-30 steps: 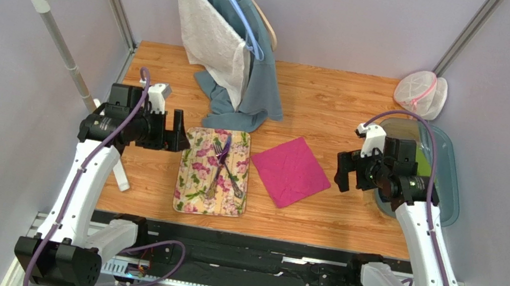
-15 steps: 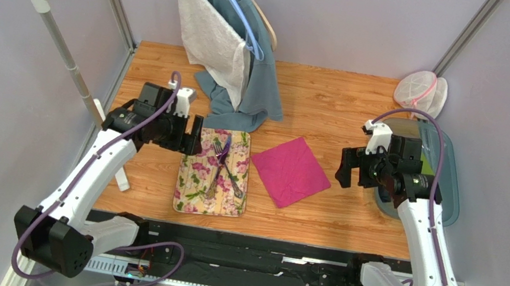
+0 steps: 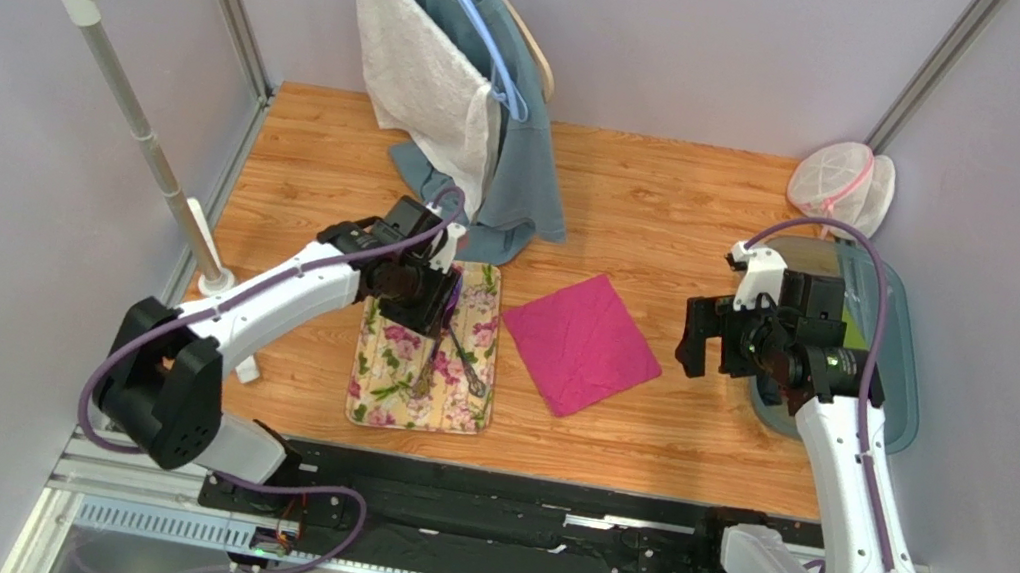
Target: Place the utensils on the paper napkin and roll it up
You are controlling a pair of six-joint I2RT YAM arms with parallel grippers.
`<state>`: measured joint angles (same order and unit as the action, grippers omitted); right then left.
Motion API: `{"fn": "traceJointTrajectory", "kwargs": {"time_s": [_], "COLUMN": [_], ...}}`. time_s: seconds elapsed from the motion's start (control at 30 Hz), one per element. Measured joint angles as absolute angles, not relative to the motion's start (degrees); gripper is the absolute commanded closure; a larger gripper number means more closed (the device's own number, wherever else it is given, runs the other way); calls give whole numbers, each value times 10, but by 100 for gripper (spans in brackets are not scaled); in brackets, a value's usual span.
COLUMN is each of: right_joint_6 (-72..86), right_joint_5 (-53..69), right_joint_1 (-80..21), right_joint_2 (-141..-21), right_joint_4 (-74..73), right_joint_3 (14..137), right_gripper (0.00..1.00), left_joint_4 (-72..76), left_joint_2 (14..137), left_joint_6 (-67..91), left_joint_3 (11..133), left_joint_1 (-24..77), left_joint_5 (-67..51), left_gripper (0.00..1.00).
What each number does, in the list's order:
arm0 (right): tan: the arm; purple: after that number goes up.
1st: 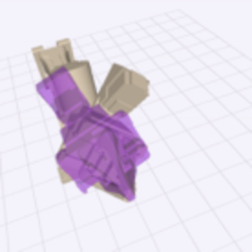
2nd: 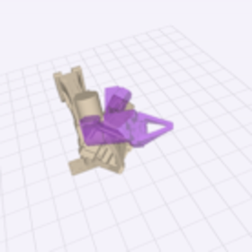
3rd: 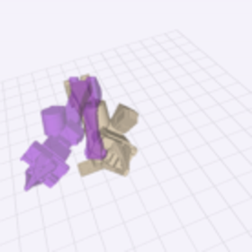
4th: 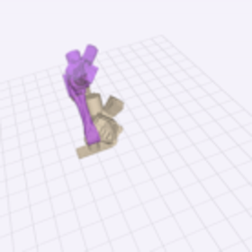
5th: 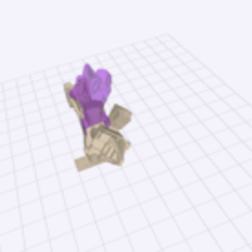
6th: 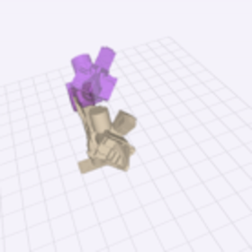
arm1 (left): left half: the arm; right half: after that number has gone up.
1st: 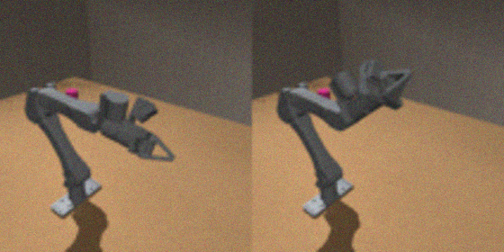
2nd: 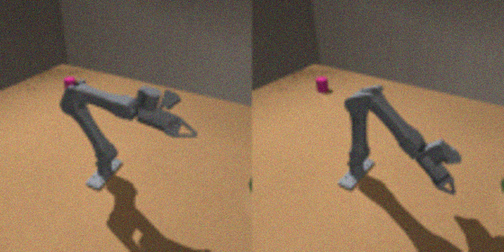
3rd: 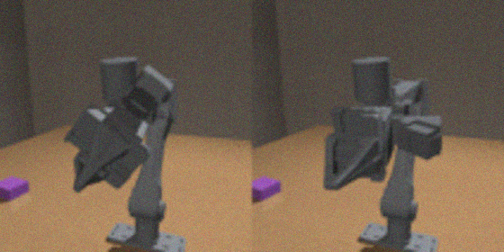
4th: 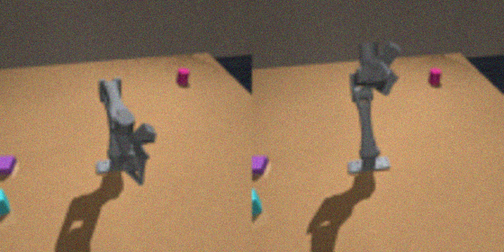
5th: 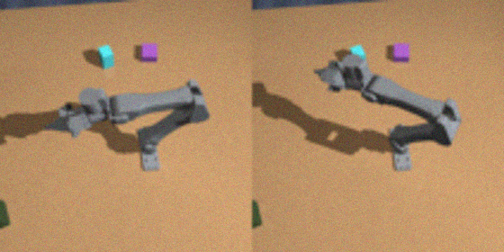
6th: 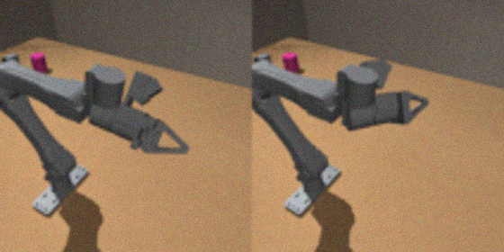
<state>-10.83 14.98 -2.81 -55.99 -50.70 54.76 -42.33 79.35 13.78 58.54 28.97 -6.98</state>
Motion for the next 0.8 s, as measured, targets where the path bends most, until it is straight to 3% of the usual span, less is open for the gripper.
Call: {"fn": "traceJointTrajectory", "kwargs": {"time_s": [0.8], "right_joint_6": [-112], "right_joint_5": [144], "right_joint_1": [-20], "right_joint_2": [-550], "right_joint_4": [-507], "right_joint_3": [536], "right_gripper": [0], "left_joint_4": [-392], "left_joint_2": [992], "left_joint_6": [176], "left_joint_3": [625], "left_joint_1": [321], "left_joint_5": [-14], "left_gripper": [57]}}
